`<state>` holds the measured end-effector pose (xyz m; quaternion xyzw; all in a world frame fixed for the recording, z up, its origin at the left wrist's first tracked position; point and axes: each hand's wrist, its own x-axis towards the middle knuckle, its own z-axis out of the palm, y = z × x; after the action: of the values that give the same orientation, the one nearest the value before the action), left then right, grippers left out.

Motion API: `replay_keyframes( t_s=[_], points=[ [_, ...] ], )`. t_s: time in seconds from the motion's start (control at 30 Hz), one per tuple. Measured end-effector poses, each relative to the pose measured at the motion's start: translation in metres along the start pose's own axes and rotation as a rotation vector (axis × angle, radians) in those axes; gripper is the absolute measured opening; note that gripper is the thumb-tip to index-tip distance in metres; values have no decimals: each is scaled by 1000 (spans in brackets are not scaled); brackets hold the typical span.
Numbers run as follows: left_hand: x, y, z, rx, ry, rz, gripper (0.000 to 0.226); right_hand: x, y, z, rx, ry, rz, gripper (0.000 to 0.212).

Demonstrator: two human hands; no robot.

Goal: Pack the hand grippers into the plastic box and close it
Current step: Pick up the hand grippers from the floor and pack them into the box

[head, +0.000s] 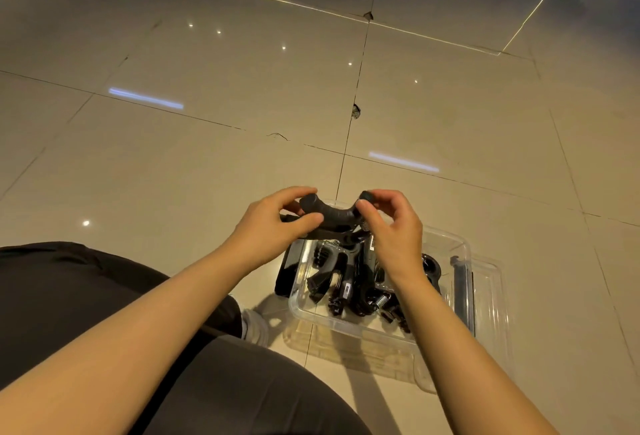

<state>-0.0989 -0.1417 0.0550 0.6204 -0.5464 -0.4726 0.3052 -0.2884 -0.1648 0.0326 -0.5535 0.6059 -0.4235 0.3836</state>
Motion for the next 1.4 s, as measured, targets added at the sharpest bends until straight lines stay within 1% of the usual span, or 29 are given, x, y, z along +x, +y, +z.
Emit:
replay_keyframes(
  t_s=[0.1, 0.17, 0.23, 0.3, 0.37, 0.43, 0.5, 0.53, 0.6, 0.67, 0.73, 0.77, 0.83, 0.9, 0.93, 1.0, 1.07, 1.13, 1.27, 1.33, 1.4],
  points=[
    [-1, -3, 0, 81, -117, 20, 54, 11, 3, -6, -150, -85, -79, 17],
    [1, -3, -4, 132, -121, 24, 65, 20, 11, -9, -293, -156, -106, 24],
    [1, -7, -9, 197, -125, 15, 72, 30, 26, -10, -494, -286, -142, 29],
    [0, -12, -14, 221, -173, -33, 76, 35, 44, -4, -675, -459, -194, 31],
    [-3, -17, -15, 222, -265, -95, 76, 39, 64, 9, -836, -587, -326, 27],
    [-5, -21, -13, 280, -364, -125, 75, 37, 86, 26, -979, -656, -452, 25],
    [-6, -25, -12, 337, -417, -139, 76, 32, 107, 41, -1084, -653, -507, 23],
    [-7, -27, -11, 348, -430, -144, 76, 29, 116, 47, -1108, -624, -495, 23],
    [-6, -32, -10, 352, -436, -149, 77, 22, 128, 55, -1114, -566, -406, 28],
    [-4, -36, -10, 366, -433, -148, 77, 17, 135, 56, -1082, -535, -321, 37],
    [-3, -39, -8, 430, -438, -111, 76, 12, 138, 48, -1046, -499, -291, 39],
    [-2, -40, -7, 509, -443, -60, 75, 8, 139, 42, -1036, -486, -301, 40],
    [-1, -41, -3, 732, -443, 123, 68, -3, 140, 29, -1042, -513, -320, 50],
    [3, -42, 4, 900, -463, 300, 62, -17, 141, 19, -1064, -608, -290, 65],
    [5, -45, 8, 967, -492, 351, 61, -23, 142, 16, -1080, -658, -257, 69],
    [9, -52, 18, 1120, -589, 386, 63, -30, 143, 17, -1101, -713, -166, 68],
    [10, -61, 25, 1265, -707, 356, 65, -30, 141, 26, -1113, -676, -126, 61],
    [10, -66, 28, 1341, -775, 307, 67, -28, 137, 36, -1122, -651, -99, 57],
    [10, -64, 25, 1370, -789, 278, 67, -27, 134, 42, -1154, -644, -122, 55],
    [9, -61, 23, 1376, -778, 340, 59, -28, 134, 39, -1160, -653, -116, 56],
    [9, -57, 23, 1359, -720, 446, 49, -29, 133, 37, -1157, -671, -103, 59]
  ],
)
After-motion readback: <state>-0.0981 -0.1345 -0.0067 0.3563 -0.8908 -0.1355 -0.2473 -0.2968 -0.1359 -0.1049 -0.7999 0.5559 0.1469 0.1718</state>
